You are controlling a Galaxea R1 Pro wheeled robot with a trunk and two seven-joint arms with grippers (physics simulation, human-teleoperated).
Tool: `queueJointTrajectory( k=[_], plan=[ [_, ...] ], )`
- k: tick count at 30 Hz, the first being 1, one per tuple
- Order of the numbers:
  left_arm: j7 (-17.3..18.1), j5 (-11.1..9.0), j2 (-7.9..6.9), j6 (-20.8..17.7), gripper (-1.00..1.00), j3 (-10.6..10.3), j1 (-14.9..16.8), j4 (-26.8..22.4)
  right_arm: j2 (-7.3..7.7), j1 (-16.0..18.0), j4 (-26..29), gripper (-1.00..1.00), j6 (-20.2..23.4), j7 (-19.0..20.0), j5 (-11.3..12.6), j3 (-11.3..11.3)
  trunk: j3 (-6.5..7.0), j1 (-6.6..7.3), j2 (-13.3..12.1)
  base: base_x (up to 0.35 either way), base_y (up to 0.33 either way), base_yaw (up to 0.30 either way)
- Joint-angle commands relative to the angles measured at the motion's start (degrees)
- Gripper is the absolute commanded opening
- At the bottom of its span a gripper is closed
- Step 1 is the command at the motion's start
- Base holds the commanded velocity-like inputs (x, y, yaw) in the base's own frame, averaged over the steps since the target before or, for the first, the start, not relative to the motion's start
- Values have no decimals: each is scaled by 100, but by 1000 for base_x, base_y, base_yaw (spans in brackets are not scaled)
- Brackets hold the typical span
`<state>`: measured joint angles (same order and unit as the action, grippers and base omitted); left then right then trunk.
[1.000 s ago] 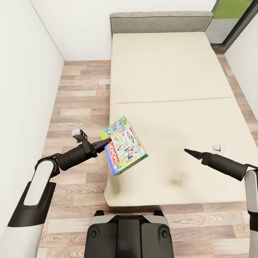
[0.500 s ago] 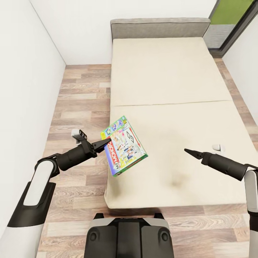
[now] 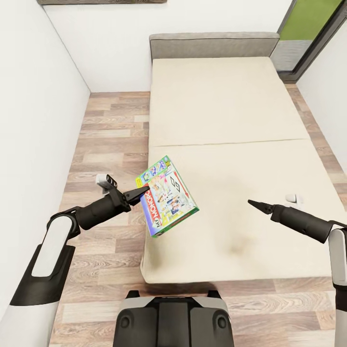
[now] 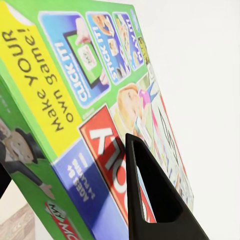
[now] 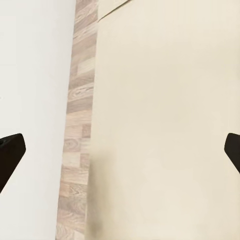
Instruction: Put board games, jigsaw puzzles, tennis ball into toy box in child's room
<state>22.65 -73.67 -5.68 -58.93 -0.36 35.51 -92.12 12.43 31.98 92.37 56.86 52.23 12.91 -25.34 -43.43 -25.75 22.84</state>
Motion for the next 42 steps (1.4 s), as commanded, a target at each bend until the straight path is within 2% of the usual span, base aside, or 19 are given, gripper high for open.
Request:
queueJointTrajectory(
  k=[1, 19, 42],
  plan=[
    [31, 37, -1, -7, -100, -5, 4, 1, -1, 3, 1, 100, 20, 20, -17, -6, 4, -3, 8, 0, 0, 0],
    [-1, 88, 20, -7, -100, -16, 25, 1, -3, 1, 1, 100, 18, -141, -16, 3, 170, -3, 8, 0, 0, 0],
    [8, 34, 21, -15, -100, -1, 27, 17, -4, 2, 1, 100, 15, -152, -17, 3, 382, -3, 8, 0, 0, 0]
  ],
)
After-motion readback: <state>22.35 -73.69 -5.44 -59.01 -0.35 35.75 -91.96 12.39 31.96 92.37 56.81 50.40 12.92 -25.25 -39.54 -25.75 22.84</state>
